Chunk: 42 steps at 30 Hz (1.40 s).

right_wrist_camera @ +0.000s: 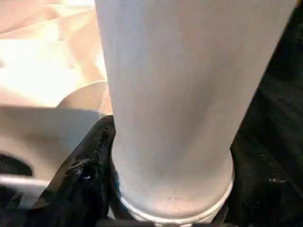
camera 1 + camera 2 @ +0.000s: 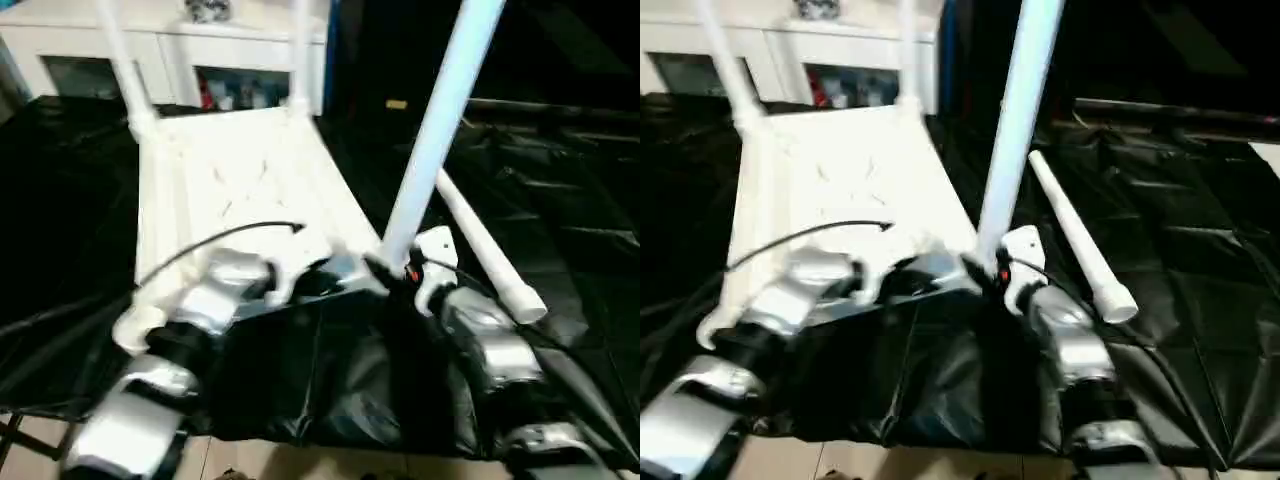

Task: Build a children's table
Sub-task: Rotate leg to tighten

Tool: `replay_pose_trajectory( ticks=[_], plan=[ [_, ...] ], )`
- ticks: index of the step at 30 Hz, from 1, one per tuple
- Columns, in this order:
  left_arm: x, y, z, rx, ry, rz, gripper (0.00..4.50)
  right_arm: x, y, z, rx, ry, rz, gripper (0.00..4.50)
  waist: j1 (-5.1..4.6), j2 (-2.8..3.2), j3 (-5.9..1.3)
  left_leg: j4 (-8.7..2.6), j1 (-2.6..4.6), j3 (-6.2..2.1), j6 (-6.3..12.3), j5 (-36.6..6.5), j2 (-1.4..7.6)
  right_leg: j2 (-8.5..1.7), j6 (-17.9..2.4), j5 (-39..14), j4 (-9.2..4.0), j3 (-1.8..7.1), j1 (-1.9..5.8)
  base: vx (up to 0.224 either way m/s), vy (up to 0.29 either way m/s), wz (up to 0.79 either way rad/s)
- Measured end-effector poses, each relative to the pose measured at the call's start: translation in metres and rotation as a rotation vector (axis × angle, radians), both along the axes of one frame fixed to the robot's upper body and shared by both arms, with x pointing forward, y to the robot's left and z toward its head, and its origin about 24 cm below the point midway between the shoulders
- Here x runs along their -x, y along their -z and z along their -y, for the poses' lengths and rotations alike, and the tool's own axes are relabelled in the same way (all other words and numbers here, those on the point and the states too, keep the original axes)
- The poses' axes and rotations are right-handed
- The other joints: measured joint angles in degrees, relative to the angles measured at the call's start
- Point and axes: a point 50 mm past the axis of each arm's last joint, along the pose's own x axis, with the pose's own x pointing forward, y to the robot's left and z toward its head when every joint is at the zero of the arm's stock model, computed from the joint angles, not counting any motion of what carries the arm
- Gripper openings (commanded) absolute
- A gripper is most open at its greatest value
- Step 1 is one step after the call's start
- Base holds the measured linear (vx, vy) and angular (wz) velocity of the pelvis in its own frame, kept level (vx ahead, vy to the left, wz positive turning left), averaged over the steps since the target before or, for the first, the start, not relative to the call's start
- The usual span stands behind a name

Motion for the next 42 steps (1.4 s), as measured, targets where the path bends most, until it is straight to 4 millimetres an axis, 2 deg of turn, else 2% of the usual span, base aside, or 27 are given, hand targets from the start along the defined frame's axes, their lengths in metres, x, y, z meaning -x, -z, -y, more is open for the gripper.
replay_pose_trajectory(
  ticks=[3, 4, 9, 17, 20, 23, 27, 30, 36, 42],
  plan=[
    [0.000, -0.001, 0.006, -0.003, -0.004, 0.019, 0.00, 0.000, 0.000, -0.001, 0.008, 0.035, 0.019, 3.46, -0.04, 0.01, 0.00, -0.02, -0.12, 0.01, 0.01, 0.0, -0.01, 0.00, 0.0, 0.0, -0.20, 0.00, 0.01, 0.000, 0.000, 0.00],
    [0.001, -0.001, 0.006, -0.003, -0.002, 0.020, 0.00, 0.000, 0.000, -0.001, 0.008, 0.034, 0.023, 3.69, -0.03, 0.01, 0.00, -0.02, -0.17, 0.01, 0.02, 0.0, -0.02, 0.00, 0.0, 0.0, -0.21, 0.01, 0.01, 0.000, 0.000, 0.00],
    [0.002, -0.003, 0.006, -0.005, 0.023, 0.024, 0.00, -0.001, -0.002, 0.002, 0.029, -0.021, 0.032, 4.04, 0.05, 0.02, -0.01, -0.03, -0.21, 0.03, 0.02, 0.0, -0.02, 0.00, -0.1, 0.5, -0.19, 0.05, -0.02, 0.000, 0.000, 0.00],
    [0.014, -0.006, -0.025, -0.012, 0.203, 0.003, 0.00, 0.015, -0.009, 0.016, 0.071, -0.491, 0.016, 4.04, 0.49, 0.24, -0.11, -0.41, -0.21, -0.12, 0.02, 0.0, 0.24, 0.46, -0.3, 0.6, -0.14, 0.06, -0.11, 0.000, 0.000, 0.00],
    [0.016, -0.006, -0.029, -0.014, 0.234, -0.007, 0.00, 0.018, -0.011, 0.022, 0.076, -0.562, 0.004, 4.04, 0.71, 0.27, -0.12, -0.41, -0.21, -0.05, 0.02, 0.0, 0.23, 0.46, -0.3, 0.6, -0.15, 0.12, -0.12, 0.000, 0.000, 0.00],
    [0.022, -0.006, -0.041, -0.019, 0.297, -0.025, 0.00, 0.027, -0.014, 0.025, 0.105, -0.726, -0.021, 4.04, 1.24, 0.26, -0.12, -0.40, -0.20, -0.03, 0.02, 0.0, 0.24, 0.47, -0.3, 0.6, -0.16, 0.13, -0.12, 0.000, 0.000, 0.00],
    [0.026, -0.006, -0.050, -0.022, 0.347, -0.049, 0.00, 0.032, -0.015, 0.022, 0.109, -0.833, -0.042, 3.61, 1.69, 0.26, -0.12, -0.34, -0.19, -0.02, 0.00, 0.0, 0.26, 0.46, -0.3, 0.6, -0.10, 0.16, -0.10, 0.000, 0.000, 0.00],
    [0.028, -0.006, -0.054, -0.028, 0.372, -0.065, 0.00, 0.033, -0.016, 0.022, 0.115, -0.875, -0.049, 3.48, 1.73, 0.22, -0.13, -0.26, -0.18, -0.01, 0.00, 0.0, 0.24, 0.46, -0.3, 0.6, -0.08, 0.25, -0.06, 0.000, 0.000, 0.00],
    [0.030, -0.006, -0.054, -0.023, 0.390, -0.076, 0.00, 0.034, -0.017, 0.024, 0.110, -0.887, -0.063, 2.96, 1.88, 0.21, -0.14, -0.26, -0.20, 0.05, 0.00, 0.0, 0.20, 0.47, -0.3, 0.6, -0.08, 0.42, -0.06, 0.000, 0.000, 0.00],
    [0.029, -0.005, -0.051, -0.014, 0.370, -0.078, 0.00, 0.039, -0.015, 0.023, 0.063, -0.824, -0.070, 2.77, 2.89, 0.18, -0.15, -0.23, -0.16, 0.07, 0.01, 0.0, 0.21, 0.47, -0.2, 0.6, 0.09, 0.47, -0.10, 0.000, 0.000, 0.00]
  ],
)
